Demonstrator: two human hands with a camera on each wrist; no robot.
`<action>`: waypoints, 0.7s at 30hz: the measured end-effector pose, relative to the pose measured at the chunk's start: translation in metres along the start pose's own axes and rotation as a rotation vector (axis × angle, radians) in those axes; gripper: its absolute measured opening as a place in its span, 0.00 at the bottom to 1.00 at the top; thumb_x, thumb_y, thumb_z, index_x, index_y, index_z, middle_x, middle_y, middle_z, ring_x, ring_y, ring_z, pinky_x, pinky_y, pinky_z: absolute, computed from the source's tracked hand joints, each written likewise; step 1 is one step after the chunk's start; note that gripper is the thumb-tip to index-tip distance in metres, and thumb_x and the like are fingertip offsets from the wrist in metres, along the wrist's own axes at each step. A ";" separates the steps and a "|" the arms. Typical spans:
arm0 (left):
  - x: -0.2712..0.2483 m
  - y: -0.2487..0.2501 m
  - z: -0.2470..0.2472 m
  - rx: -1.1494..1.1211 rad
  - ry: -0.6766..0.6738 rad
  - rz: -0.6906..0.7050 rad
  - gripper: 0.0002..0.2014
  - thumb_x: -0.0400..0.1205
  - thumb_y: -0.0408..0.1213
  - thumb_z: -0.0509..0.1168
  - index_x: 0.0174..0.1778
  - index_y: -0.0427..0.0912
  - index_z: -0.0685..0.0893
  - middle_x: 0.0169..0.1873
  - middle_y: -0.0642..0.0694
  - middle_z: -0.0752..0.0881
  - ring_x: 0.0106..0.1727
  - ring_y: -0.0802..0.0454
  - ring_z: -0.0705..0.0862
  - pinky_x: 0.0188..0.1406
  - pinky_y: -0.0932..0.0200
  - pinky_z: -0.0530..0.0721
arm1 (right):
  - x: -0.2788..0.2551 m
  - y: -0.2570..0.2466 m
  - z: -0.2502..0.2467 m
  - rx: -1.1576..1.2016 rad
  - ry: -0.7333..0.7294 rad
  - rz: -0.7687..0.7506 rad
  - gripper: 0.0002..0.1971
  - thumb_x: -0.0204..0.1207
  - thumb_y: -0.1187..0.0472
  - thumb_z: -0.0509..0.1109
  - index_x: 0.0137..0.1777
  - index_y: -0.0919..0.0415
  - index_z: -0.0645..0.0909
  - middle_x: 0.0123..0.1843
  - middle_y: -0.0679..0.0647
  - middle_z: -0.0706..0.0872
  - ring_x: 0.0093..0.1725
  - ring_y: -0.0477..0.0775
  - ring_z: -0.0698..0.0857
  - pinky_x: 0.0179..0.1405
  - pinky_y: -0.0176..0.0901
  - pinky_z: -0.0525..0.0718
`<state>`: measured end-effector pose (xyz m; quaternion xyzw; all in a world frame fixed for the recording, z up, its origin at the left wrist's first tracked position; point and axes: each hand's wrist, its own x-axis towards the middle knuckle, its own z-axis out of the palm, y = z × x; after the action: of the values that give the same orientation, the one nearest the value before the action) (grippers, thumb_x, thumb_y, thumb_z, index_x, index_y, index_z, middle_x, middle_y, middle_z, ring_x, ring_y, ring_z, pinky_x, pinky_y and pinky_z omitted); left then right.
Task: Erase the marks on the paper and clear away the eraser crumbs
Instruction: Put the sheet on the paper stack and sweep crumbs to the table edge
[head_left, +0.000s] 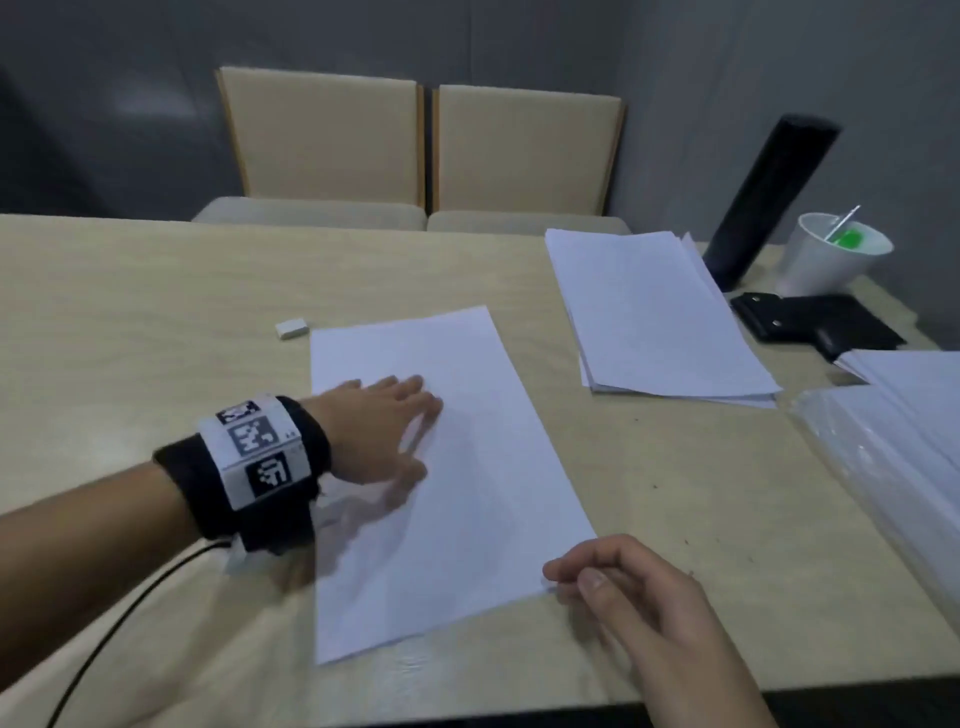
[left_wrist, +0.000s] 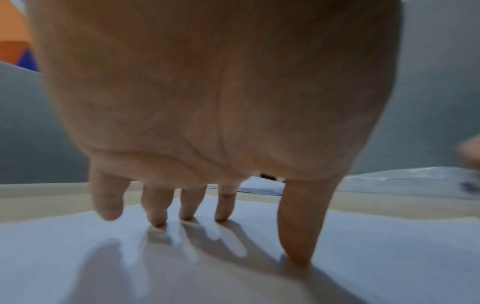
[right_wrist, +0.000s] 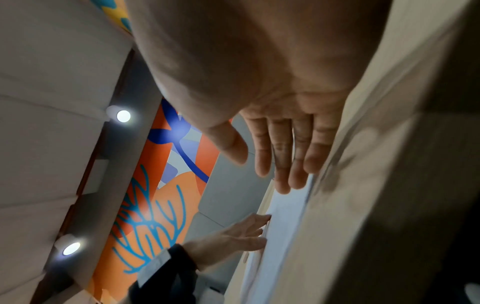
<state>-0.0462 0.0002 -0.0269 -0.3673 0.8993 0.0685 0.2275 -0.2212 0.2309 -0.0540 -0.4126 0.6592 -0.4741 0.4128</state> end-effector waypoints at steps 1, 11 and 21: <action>0.008 -0.009 -0.007 -0.028 0.005 -0.018 0.36 0.82 0.58 0.59 0.83 0.51 0.54 0.85 0.47 0.55 0.81 0.47 0.63 0.78 0.47 0.64 | -0.005 0.003 -0.003 -0.016 0.021 -0.003 0.15 0.79 0.67 0.69 0.39 0.45 0.87 0.43 0.52 0.94 0.45 0.60 0.90 0.49 0.41 0.84; 0.035 -0.002 -0.031 -0.032 0.156 -0.078 0.25 0.84 0.47 0.60 0.77 0.50 0.65 0.75 0.46 0.72 0.65 0.39 0.78 0.68 0.47 0.74 | -0.041 0.019 -0.045 0.026 0.167 0.011 0.11 0.80 0.74 0.65 0.42 0.62 0.86 0.44 0.53 0.95 0.46 0.46 0.92 0.48 0.32 0.84; -0.023 0.083 0.010 -0.001 0.051 0.023 0.47 0.70 0.76 0.55 0.80 0.52 0.54 0.76 0.45 0.61 0.73 0.40 0.67 0.66 0.45 0.78 | -0.049 0.049 -0.096 -0.013 0.453 -0.008 0.12 0.79 0.77 0.65 0.40 0.64 0.86 0.34 0.59 0.91 0.30 0.45 0.86 0.32 0.24 0.79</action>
<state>-0.0859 0.0774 -0.0289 -0.3587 0.9088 0.0623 0.2037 -0.3026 0.3142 -0.0738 -0.3006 0.7365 -0.5522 0.2497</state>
